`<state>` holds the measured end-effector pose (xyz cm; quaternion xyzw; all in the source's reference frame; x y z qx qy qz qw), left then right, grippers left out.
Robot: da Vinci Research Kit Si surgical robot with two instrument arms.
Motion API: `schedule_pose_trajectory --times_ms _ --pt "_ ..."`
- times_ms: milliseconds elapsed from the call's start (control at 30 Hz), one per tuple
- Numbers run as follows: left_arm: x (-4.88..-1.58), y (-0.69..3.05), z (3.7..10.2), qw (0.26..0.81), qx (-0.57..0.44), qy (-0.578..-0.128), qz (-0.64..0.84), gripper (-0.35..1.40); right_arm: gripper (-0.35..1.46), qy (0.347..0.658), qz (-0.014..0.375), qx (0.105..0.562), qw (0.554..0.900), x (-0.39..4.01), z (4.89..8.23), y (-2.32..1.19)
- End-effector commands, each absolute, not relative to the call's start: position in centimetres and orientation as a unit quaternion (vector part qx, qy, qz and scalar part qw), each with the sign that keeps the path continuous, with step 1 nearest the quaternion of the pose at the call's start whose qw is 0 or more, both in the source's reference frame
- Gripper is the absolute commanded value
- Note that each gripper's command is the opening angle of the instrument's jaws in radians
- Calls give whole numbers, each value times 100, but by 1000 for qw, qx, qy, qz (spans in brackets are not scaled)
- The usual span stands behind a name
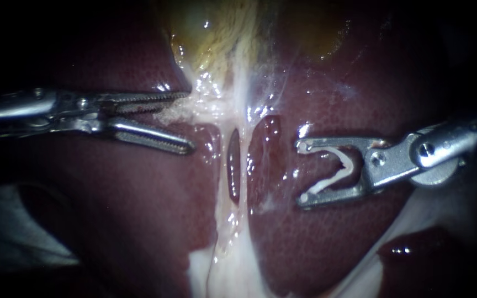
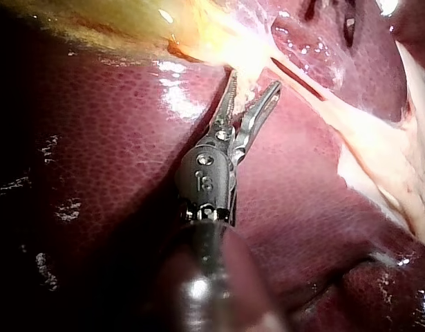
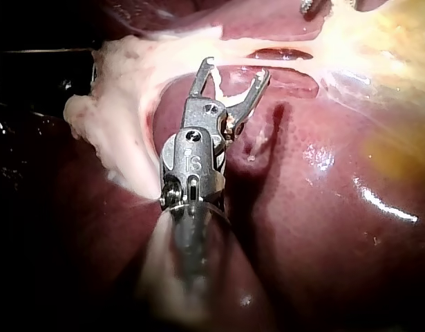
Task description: Grabbing gallbladder
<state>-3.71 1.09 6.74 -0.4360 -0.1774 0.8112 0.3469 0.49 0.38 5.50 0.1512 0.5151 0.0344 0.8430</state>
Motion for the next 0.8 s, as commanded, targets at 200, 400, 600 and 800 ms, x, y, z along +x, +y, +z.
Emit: schedule_pose_trajectory --times_ms 200,400,600,800 --pt "-368 112 669 359 -430 -187 807 -35 49 515 34 151 843 49 550 38" --pt "-367 110 659 369 -426 -194 803 -35 49 515 34 151 843 49 550 38" --pt "-363 107 629 383 -412 -234 793 -35 49 515 34 151 843 49 550 38" --pt "-346 130 591 387 -409 -240 791 -35 49 515 34 151 843 49 551 39"
